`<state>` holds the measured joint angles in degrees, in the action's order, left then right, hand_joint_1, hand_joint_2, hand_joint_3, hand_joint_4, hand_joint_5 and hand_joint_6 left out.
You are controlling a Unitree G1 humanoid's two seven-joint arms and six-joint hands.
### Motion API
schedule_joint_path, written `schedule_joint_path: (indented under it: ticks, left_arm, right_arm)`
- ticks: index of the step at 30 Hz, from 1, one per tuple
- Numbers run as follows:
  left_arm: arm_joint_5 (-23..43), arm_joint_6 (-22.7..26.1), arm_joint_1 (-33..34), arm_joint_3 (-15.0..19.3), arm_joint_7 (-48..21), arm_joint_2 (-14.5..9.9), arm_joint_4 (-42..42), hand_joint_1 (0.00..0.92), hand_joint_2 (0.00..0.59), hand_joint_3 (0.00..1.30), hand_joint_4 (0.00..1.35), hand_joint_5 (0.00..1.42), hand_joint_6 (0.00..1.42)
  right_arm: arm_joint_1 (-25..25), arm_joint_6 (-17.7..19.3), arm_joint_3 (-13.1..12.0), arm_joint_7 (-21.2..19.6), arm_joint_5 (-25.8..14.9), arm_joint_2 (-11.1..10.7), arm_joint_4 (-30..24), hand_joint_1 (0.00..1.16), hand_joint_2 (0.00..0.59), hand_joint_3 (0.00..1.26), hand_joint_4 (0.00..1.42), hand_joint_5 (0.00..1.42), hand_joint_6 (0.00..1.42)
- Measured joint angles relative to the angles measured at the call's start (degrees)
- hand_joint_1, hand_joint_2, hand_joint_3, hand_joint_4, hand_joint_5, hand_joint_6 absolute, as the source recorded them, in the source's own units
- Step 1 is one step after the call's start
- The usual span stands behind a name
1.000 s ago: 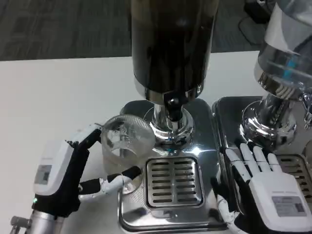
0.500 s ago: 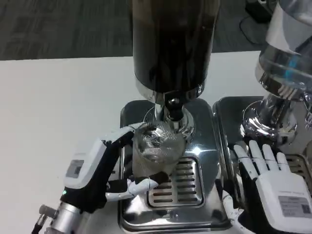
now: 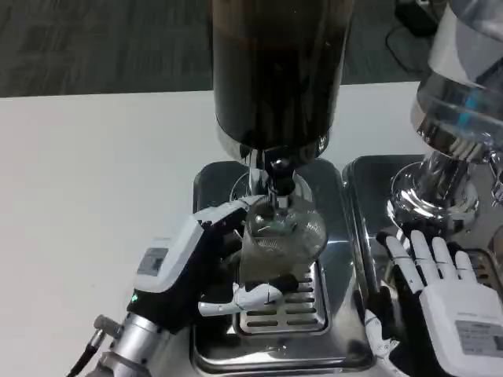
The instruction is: Grasp the cup under the faucet to collect the drink, then remove the cup.
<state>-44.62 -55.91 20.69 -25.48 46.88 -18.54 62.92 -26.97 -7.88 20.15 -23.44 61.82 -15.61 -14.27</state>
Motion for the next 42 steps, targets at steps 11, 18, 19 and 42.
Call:
schedule_joint_path:
  ticks: [11,18,19,42]
  left_arm:
    - [1.2,2.21,0.38,-0.41,-2.68,0.2,0.35,0.274,0.095,0.3,0.3,0.5,0.34]
    - [1.45,2.36,1.47,-1.76,-6.15,-0.79,-0.15,0.179,0.069,0.15,0.15,0.39,0.24]
    - [1.55,2.36,1.5,-1.91,-6.2,-0.95,-0.26,0.162,0.06,0.13,0.13,0.38,0.23]
    - [6.14,2.42,-6.59,4.22,-8.51,-6.29,-9.37,0.001,0.0,0.08,0.09,0.38,0.29]
  right_arm:
    - [0.88,0.01,-0.06,0.0,-0.35,0.46,0.01,0.3,0.542,0.11,0.0,0.0,0.0]
    - [0.89,0.01,-0.32,0.0,-0.75,0.75,0.21,0.3,0.542,0.11,0.0,0.0,0.0]
    - [0.89,0.02,-0.32,0.0,-0.91,0.89,0.28,0.3,0.542,0.11,0.0,0.0,0.0]
    - [1.24,0.66,-2.0,0.75,-2.86,-0.68,0.12,0.31,0.534,0.1,0.0,0.0,0.0]
